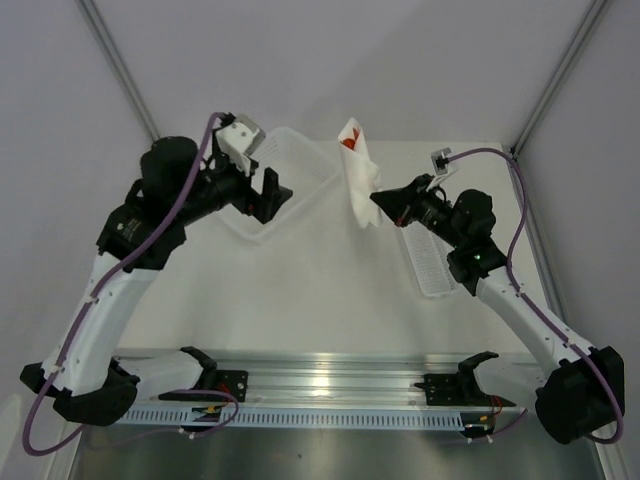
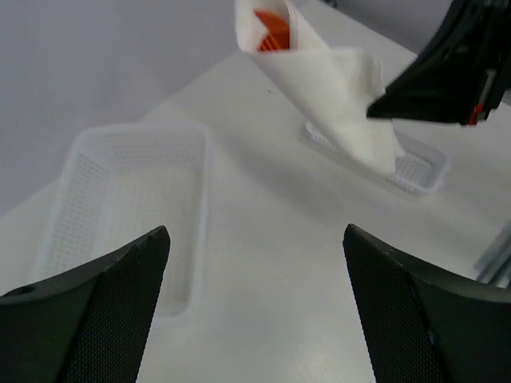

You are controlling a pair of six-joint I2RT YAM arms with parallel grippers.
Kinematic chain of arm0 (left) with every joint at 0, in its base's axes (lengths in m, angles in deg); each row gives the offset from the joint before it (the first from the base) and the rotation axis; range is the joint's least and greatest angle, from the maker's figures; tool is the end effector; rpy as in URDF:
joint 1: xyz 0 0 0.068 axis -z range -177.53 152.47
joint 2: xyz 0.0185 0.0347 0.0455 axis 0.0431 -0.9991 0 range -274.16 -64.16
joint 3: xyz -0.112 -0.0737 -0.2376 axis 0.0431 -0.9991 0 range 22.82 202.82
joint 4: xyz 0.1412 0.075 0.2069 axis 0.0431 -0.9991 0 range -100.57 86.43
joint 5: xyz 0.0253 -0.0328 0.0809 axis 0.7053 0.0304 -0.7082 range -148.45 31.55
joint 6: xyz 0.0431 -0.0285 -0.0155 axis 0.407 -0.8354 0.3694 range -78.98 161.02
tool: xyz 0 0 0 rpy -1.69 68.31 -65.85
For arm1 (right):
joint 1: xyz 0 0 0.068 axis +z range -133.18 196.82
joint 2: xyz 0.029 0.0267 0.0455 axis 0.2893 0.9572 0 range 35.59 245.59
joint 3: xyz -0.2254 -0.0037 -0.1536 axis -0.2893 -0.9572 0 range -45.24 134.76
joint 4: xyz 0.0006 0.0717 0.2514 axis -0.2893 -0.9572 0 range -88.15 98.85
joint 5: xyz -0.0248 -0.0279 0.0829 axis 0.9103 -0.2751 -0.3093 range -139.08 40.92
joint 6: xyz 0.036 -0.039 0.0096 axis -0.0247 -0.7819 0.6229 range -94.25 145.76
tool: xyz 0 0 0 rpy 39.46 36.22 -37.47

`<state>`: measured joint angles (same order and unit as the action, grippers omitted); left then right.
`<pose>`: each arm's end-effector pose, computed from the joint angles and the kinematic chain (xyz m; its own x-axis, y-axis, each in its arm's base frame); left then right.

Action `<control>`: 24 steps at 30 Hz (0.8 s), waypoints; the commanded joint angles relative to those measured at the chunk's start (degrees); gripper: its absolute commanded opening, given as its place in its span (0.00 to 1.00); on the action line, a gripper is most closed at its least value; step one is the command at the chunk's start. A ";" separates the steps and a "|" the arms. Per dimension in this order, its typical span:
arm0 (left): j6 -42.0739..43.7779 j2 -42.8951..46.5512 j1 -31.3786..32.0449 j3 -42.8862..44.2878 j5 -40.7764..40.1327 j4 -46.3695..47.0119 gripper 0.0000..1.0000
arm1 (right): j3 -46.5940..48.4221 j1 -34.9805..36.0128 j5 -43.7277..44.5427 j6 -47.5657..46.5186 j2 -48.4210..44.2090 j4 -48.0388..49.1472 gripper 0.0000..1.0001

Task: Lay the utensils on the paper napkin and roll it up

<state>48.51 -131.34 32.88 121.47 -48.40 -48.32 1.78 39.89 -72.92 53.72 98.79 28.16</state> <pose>0.1706 -0.1072 0.5108 -0.1124 0.2148 -0.9702 0.6653 0.7415 0.0871 0.2330 0.1150 0.3443 -0.2979 0.3393 -0.8923 -0.6682 0.5934 0.4487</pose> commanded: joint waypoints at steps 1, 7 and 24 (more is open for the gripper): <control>-4.15 -1.99 1.14 -8.64 6.39 5.46 0.92 | 4.73 -1.80 -9.72 -2.47 2.27 3.27 0.00; 4.91 8.11 1.14 -29.20 19.99 25.01 0.97 | 4.92 -3.38 -13.87 -3.80 4.21 11.00 0.00; -22.07 4.60 -2.81 -35.81 23.52 55.18 0.93 | 6.50 -3.29 -24.94 6.22 8.87 25.67 0.00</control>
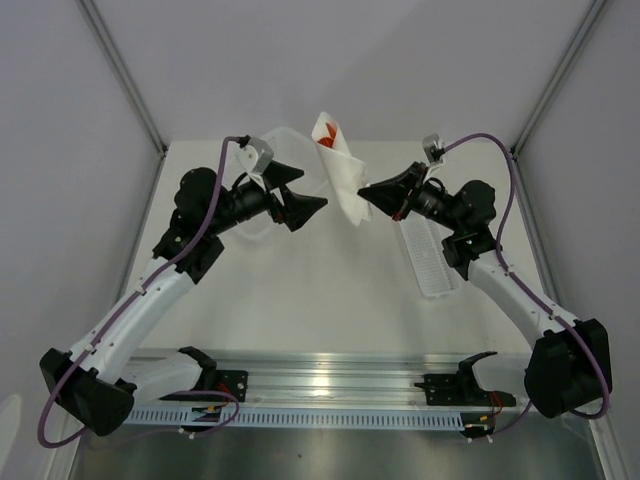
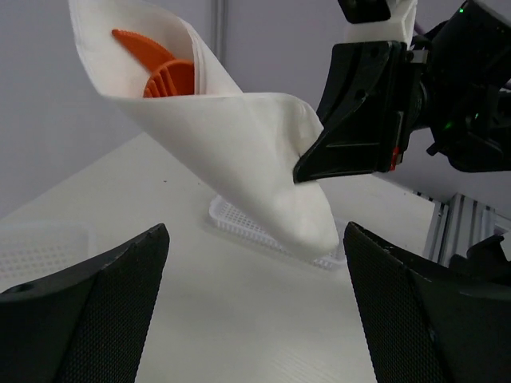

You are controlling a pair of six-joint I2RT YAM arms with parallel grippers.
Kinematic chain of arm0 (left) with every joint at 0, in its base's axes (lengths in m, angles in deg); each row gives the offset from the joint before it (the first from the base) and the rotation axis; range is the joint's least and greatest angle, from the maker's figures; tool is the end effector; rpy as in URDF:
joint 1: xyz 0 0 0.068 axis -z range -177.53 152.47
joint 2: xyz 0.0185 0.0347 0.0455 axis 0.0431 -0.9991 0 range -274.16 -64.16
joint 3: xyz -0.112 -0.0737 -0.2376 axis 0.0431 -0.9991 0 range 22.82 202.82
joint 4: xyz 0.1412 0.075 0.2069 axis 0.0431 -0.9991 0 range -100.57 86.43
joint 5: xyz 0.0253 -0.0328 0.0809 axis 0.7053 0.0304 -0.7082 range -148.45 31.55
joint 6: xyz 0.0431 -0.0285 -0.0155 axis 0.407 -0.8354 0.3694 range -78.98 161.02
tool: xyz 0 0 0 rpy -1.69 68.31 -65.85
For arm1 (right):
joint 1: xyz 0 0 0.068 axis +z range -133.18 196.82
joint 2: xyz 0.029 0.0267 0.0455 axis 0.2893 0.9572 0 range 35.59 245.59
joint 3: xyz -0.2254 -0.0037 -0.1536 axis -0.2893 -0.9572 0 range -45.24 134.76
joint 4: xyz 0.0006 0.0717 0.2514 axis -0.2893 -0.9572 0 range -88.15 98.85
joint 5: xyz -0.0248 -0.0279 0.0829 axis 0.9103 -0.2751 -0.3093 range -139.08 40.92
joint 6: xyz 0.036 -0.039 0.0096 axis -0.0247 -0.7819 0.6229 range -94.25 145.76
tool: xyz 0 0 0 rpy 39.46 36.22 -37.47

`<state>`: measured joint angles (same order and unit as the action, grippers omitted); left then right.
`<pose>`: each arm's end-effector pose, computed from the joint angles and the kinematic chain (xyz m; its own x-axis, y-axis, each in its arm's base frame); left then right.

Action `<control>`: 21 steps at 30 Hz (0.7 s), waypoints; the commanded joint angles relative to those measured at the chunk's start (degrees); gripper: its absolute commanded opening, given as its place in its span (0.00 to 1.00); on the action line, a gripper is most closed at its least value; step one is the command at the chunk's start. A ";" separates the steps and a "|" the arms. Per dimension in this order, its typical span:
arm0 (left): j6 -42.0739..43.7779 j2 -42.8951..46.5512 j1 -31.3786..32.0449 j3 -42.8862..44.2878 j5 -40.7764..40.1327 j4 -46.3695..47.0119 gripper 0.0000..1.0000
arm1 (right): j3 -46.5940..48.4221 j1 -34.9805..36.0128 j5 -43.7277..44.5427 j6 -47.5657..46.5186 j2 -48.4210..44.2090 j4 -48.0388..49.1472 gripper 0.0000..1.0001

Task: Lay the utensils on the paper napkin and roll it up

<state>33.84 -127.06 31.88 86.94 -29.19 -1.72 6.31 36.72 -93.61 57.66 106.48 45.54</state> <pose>0.2079 -0.1370 0.4193 -0.0604 -0.0911 -0.9940 0.8527 0.5129 -0.0989 0.2543 0.1187 0.3681 -0.2228 0.3199 -0.9209 -0.8886 0.3218 0.3268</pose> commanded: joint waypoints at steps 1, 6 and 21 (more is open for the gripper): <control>-8.54 0.32 -1.72 -1.19 5.19 8.96 0.93 | 1.63 -0.13 -4.42 3.33 1.96 9.71 0.00; -11.02 -1.97 -1.81 -0.83 7.66 9.66 0.93 | 0.39 0.31 -4.34 7.12 4.34 18.95 0.00; -16.99 -6.98 -3.66 0.22 8.88 14.49 0.82 | 1.97 3.13 -5.56 4.22 6.71 19.91 0.00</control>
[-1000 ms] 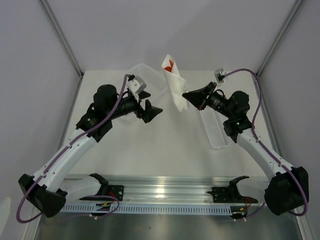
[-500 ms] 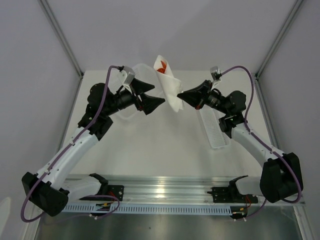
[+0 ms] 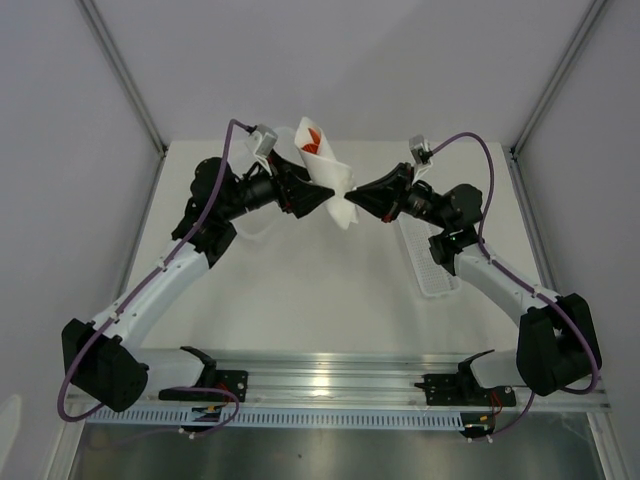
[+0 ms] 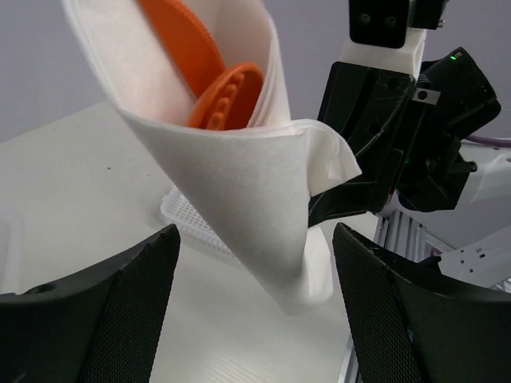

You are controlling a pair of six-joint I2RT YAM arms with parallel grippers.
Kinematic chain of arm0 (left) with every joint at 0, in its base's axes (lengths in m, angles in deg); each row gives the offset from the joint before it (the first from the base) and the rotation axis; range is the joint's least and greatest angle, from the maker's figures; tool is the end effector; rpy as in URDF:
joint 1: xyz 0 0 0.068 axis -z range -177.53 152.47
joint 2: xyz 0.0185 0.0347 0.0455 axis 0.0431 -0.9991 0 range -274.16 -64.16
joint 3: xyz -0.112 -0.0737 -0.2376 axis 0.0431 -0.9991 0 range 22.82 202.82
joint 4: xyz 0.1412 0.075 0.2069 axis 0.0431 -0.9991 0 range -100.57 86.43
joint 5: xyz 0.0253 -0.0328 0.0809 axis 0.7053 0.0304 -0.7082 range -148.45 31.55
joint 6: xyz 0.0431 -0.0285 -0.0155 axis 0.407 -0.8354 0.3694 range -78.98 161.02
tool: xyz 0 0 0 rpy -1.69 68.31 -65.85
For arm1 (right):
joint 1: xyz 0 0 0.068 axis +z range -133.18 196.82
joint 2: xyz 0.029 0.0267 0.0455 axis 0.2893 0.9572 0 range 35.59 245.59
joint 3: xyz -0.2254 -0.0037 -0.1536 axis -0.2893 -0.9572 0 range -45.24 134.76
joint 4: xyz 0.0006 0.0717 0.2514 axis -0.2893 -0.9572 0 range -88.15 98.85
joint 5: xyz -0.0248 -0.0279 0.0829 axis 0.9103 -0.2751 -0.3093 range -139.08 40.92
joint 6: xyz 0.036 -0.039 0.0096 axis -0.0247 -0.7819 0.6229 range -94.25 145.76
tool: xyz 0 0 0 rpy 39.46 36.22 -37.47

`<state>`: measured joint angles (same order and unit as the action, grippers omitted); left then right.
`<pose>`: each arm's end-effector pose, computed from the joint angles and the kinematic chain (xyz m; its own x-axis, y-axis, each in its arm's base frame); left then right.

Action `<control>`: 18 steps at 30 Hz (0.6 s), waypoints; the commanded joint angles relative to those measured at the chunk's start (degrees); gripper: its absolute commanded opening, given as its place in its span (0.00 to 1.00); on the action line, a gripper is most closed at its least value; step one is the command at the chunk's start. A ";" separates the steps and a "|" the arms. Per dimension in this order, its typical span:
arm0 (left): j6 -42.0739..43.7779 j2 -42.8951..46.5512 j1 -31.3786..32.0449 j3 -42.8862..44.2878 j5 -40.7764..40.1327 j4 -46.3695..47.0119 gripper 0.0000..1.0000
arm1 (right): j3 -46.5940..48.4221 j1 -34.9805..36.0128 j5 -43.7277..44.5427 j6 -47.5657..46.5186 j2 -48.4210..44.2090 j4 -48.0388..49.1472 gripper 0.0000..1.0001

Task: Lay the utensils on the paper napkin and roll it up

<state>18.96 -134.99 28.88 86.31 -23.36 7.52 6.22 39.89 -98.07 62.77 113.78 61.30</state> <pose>0.2479 -0.1459 0.3978 -0.2754 -0.2064 -0.9389 0.8355 0.4318 -0.3400 0.2650 0.1422 0.3576 -0.2125 0.3388 -0.9166 -0.9452 0.1668 0.2808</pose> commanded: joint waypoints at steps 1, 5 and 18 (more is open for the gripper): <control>-2.63 0.61 -0.58 1.46 5.23 5.86 0.80 | 2.15 -0.04 -1.37 -0.72 -0.50 4.50 0.00; -3.69 0.34 -0.49 2.08 8.06 8.15 0.74 | 2.15 0.04 -2.07 -0.54 -0.23 5.21 0.00; -5.53 -1.15 0.66 2.87 5.43 10.09 0.55 | 2.15 0.40 -3.21 1.31 0.29 8.02 0.00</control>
<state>14.43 -135.34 28.97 86.39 -17.65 13.97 6.22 39.91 -100.30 63.69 113.80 65.01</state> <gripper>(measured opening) 0.564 0.022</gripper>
